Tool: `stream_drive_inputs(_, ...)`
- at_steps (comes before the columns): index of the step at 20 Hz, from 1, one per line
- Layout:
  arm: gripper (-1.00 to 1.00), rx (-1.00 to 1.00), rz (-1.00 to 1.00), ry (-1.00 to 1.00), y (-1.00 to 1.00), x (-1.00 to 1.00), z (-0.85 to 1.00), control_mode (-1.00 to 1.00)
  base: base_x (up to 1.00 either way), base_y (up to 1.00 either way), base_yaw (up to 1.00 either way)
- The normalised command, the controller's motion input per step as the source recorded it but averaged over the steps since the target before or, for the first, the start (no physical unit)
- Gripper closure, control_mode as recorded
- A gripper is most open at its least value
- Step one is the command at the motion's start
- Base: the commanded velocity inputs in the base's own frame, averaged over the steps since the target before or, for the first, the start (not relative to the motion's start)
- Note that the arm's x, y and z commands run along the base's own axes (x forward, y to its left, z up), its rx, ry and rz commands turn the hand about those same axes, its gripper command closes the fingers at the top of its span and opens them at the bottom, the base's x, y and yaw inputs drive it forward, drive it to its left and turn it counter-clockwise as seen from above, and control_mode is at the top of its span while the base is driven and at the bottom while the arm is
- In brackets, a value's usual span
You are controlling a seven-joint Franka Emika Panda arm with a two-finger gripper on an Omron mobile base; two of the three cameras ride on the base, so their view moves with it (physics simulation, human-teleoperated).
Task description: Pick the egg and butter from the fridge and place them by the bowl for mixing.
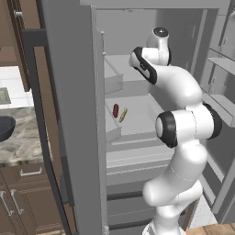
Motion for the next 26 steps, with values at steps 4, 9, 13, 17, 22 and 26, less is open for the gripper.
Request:
stream_drive_inputs(4,-1.00,0.00,0.04,0.00,0.11,0.00,-0.12,-1.00,0.00,0.00,0.00)
stream_drive_inputs(9,1.00,0.01,0.01,0.00,0.08,0.00,-0.11,-1.00,0.00,0.00,0.00)
stream_drive_inputs(13,1.00,0.00,0.00,0.00,0.00,0.00,0.00,-1.00,0.00,0.00,0.00)
stream_drive_inputs(17,1.00,-0.04,0.00,-0.30,0.00,-0.29,0.22,-1.00,0.00,0.00,0.00)
stream_drive_inputs(22,1.00,-0.06,0.00,-0.53,0.06,-0.87,0.53,-1.00,0.00,0.00,0.00)
stream_drive_inputs(26,1.00,-0.01,0.00,-0.42,0.04,-1.00,0.35,-1.00,0.00,0.00,0.00)
